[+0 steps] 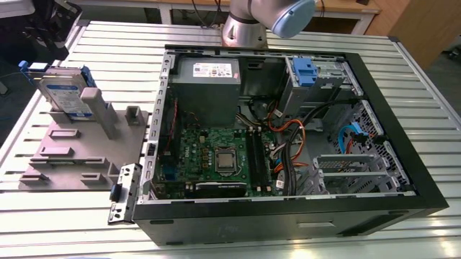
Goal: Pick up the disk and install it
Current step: 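Reach for the disk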
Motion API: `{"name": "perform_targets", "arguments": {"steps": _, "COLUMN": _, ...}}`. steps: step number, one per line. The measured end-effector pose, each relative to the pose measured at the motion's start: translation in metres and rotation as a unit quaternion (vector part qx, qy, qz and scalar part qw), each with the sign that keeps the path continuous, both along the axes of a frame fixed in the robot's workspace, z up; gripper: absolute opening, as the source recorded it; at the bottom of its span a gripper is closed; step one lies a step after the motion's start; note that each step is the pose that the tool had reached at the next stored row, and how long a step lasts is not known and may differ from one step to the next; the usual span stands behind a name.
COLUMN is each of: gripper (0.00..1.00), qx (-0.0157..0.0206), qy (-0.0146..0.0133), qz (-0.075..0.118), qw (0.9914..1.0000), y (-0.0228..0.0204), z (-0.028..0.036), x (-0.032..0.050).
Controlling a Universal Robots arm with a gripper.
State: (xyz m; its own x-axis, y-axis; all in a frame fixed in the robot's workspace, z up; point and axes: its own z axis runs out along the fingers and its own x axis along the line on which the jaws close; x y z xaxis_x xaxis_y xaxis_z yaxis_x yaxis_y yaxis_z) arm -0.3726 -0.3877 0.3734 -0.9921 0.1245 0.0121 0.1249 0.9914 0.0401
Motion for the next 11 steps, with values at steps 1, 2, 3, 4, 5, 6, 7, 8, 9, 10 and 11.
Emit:
{"name": "perform_targets", "arguments": {"steps": 1, "gripper": 0.11, "qx": 0.0, "qy": 0.0, "qz": 0.0, "qw": 1.0, "y": 0.0003, "z": -0.0007, "x": -0.0026}}
{"name": "perform_targets", "arguments": {"steps": 2, "gripper": 0.11, "qx": 0.0, "qy": 0.0, "qz": 0.0, "qw": 1.0, "y": 0.0008, "z": -0.0015, "x": -0.0056}}
{"name": "perform_targets", "arguments": {"steps": 3, "gripper": 0.11, "qx": 0.0001, "qy": -0.0001, "qz": 0.0, "qw": 1.0, "y": 0.0015, "z": -0.0022, "x": -0.0081}}
{"name": "perform_targets", "arguments": {"steps": 4, "gripper": 0.11, "qx": 0.0001, "qy": -0.0002, "qz": 0.0, "qw": 1.0, "y": 0.0023, "z": -0.003, "x": -0.0096}}
{"name": "perform_targets", "arguments": {"steps": 5, "gripper": 0.11, "qx": 0.0001, "qy": -0.0001, "qz": 0.0, "qw": 1.0, "y": 0.0031, "z": -0.0036, "x": -0.0106}}
{"name": "perform_targets", "arguments": {"steps": 6, "gripper": 0.11, "qx": 0.0, "qy": 0.0, "qz": 0.0, "qw": 1.0, "y": 0.0039, "z": -0.0042, "x": -0.0115}}
{"name": "perform_targets", "arguments": {"steps": 7, "gripper": 0.11, "qx": 0.0, "qy": 0.0, "qz": 0.0, "qw": 1.0, "y": 0.0047, "z": -0.005, "x": -0.0124}}
{"name": "perform_targets", "arguments": {"steps": 8, "gripper": 0.11, "qx": 0.0001, "qy": -0.0001, "qz": 0.0, "qw": 1.0, "y": 0.0055, "z": -0.0058, "x": -0.0134}}
{"name": "perform_targets", "arguments": {"steps": 9, "gripper": 0.11, "qx": 0.0, "qy": 0.0, "qz": 0.0, "qw": 1.0, "y": 0.0062, "z": -0.0067, "x": -0.0148}}
{"name": "perform_targets", "arguments": {"steps": 10, "gripper": 0.11, "qx": 0.0, "qy": 0.0, "qz": 0.0, "qw": 1.0, "y": 0.0069, "z": -0.0075, "x": -0.0166}}
{"name": "perform_targets", "arguments": {"steps": 11, "gripper": 0.11, "qx": 0.0, "qy": 0.0, "qz": 0.0, "qw": 1.0, "y": 0.0075, "z": -0.0083, "x": -0.0186}}
